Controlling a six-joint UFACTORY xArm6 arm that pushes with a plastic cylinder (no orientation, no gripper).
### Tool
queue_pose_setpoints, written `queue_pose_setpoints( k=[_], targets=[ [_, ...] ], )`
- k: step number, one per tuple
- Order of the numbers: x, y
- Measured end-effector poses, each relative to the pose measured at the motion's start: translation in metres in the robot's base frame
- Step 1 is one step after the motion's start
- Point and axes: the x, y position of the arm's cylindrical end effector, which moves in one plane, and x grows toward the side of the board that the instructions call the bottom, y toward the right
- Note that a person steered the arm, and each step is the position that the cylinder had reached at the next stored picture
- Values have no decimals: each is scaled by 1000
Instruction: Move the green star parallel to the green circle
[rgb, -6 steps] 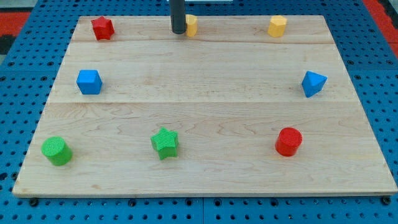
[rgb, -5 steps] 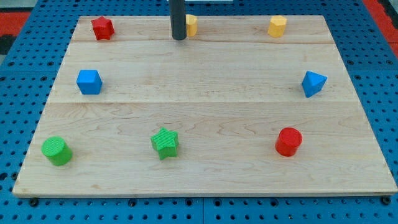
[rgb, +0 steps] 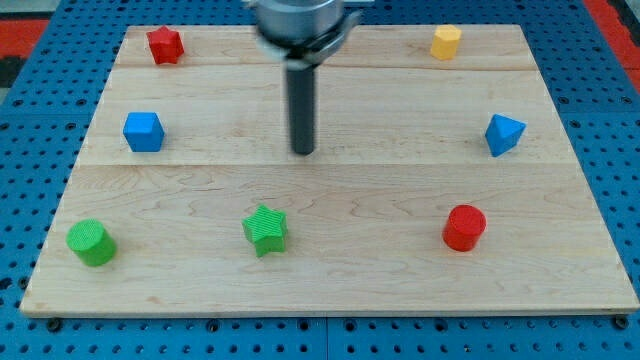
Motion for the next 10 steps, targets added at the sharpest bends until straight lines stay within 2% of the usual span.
queue_pose_setpoints(
  k=[1,2,3,4,5,6,7,8,10],
  targets=[
    [56,-14],
    [77,-5],
    [79,-6],
    [45,9],
    [81,-44],
    [151,-57],
    [164,-27],
    [147,4],
    [136,10]
  ],
)
